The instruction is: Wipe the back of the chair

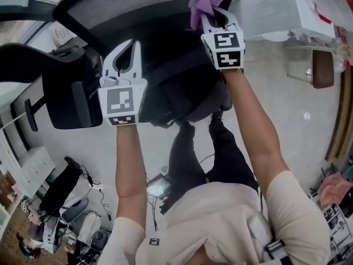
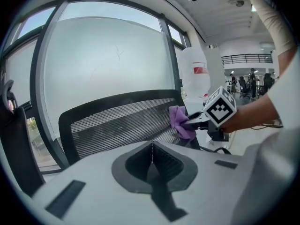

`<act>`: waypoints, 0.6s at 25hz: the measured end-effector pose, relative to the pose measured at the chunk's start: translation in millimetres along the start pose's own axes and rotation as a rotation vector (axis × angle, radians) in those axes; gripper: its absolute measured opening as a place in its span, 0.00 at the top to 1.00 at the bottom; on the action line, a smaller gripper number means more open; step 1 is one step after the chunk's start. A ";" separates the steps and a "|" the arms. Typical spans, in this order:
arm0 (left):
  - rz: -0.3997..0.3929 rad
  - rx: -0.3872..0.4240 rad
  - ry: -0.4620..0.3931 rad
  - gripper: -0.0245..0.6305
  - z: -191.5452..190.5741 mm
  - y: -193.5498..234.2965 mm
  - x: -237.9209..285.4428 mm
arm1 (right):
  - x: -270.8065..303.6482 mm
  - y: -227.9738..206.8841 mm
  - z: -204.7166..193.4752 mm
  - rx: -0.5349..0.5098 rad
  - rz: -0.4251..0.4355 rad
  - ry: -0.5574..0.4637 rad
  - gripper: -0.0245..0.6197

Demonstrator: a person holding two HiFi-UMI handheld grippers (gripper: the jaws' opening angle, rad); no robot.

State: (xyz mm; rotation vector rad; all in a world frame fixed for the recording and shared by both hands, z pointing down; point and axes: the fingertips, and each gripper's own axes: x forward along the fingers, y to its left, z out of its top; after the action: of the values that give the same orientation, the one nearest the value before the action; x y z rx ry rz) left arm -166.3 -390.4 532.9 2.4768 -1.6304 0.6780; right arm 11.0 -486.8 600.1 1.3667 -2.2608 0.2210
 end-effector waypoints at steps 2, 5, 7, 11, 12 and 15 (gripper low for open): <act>0.006 0.004 0.003 0.95 4.4 -3.8 -0.9 | -0.9 0.0 0.9 0.008 0.012 0.002 0.89; 0.020 0.008 0.015 0.95 9.4 -8.7 -5.2 | -2.7 -2.9 -2.9 0.013 0.039 0.026 0.89; 0.028 0.012 0.020 0.95 11.7 -9.8 -7.3 | -3.3 -6.1 -5.7 0.016 0.065 0.047 0.89; 0.035 0.045 0.018 0.95 23.8 -5.8 -15.1 | -6.0 -7.0 -0.4 0.011 0.105 0.063 0.89; 0.039 0.057 0.021 0.95 27.9 -5.5 -19.1 | -10.1 -7.8 4.5 0.004 0.109 0.057 0.89; 0.064 0.073 0.041 0.95 33.5 -6.9 -40.8 | -32.7 -8.4 17.9 -0.011 0.123 0.047 0.89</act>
State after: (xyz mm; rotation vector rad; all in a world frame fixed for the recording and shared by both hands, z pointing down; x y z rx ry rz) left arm -163.1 -363.6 487.1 2.4511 -1.7069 0.8046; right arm 25.0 -471.8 567.8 1.2053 -2.3061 0.2791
